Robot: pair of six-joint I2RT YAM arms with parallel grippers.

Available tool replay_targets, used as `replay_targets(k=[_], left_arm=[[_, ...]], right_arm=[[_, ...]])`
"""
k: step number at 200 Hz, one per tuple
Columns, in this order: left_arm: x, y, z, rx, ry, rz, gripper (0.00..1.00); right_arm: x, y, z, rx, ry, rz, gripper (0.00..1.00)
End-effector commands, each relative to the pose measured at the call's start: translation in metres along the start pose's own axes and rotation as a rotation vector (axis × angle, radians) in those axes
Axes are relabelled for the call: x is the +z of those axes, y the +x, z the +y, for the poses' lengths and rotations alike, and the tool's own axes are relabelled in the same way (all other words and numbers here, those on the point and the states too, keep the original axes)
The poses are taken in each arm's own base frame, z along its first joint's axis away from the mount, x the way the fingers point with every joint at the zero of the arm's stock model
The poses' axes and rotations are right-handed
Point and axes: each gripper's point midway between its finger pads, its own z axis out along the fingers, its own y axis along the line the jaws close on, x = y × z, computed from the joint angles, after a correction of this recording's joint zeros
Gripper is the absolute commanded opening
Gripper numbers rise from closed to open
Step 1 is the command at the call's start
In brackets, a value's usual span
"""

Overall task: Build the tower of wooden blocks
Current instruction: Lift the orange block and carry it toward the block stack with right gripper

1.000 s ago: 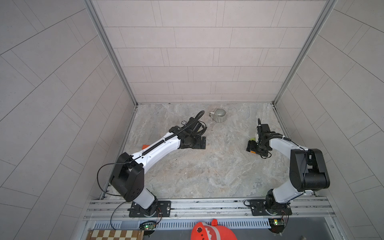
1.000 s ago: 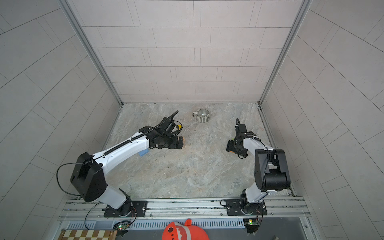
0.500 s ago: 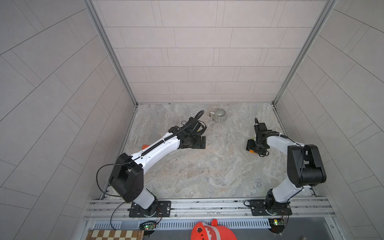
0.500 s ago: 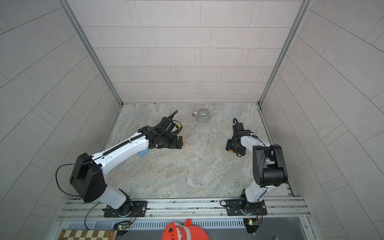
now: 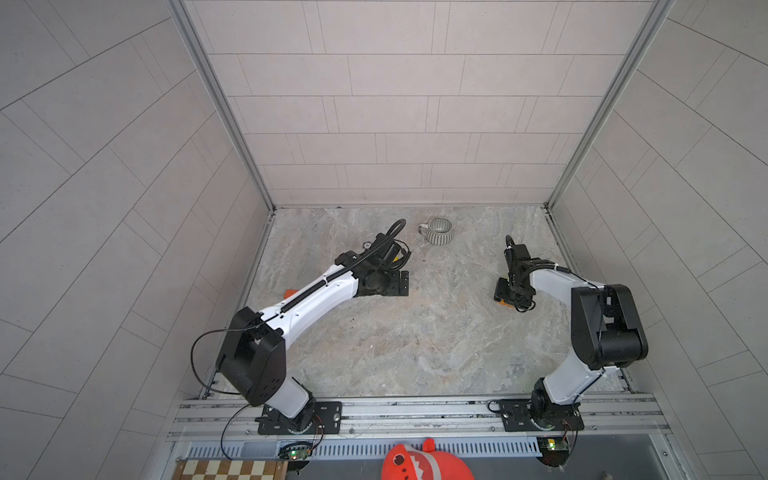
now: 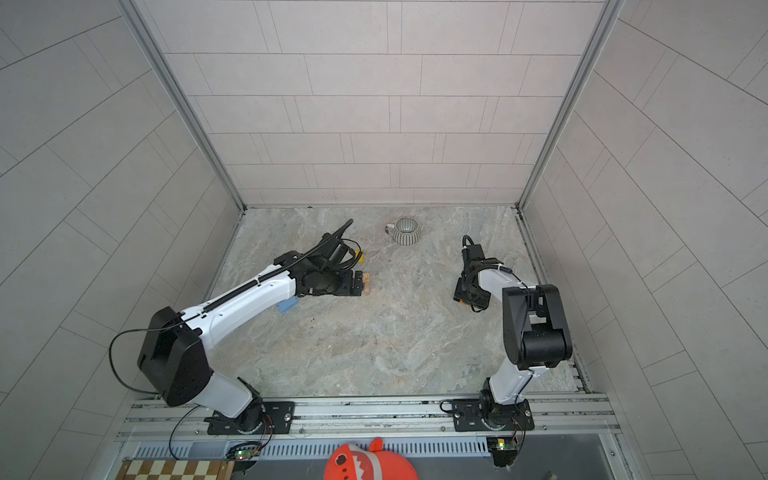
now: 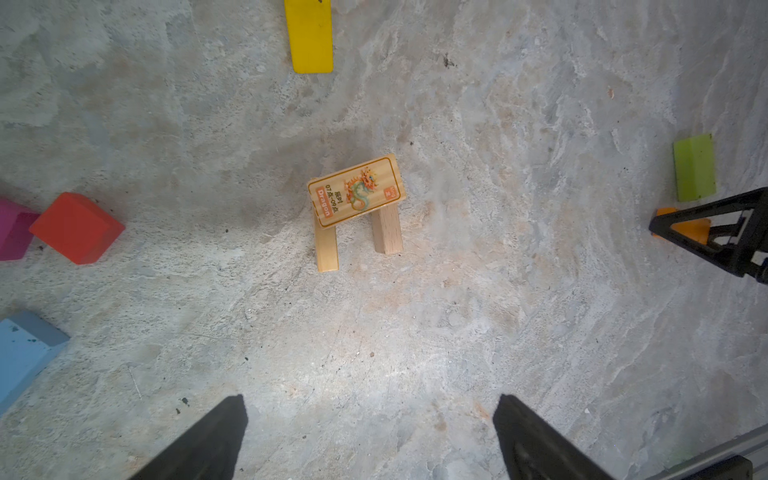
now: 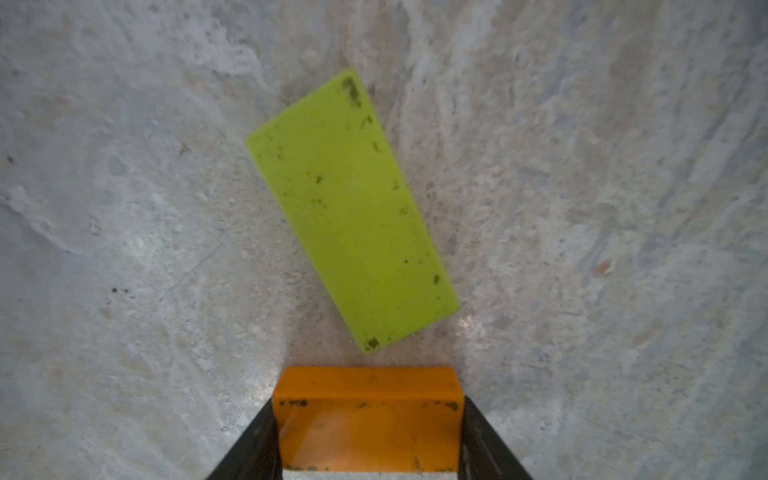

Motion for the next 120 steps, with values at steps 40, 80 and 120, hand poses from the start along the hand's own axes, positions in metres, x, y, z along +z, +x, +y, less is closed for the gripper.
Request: replay_targets(k=[40,80,120], left_arm=[[-0.035,-0.013,0.036,-0.064,-0.110,-0.058,1.00],[-0.049,-0.008,0.081,-0.175,-0.183,-0.055,1.00],[-0.064,0.005,0.121,-0.259,-0.256,-0.067,1.00]], right_arm=[[-0.039,0.001,0.014,-0.070,0.021,-0.056,0.53],[-0.066,0.004,0.055,-0.166,-0.013,-0.082,0.53],[-0.095,0.009,0.112,-0.250,-0.094,-0.132,0.53]])
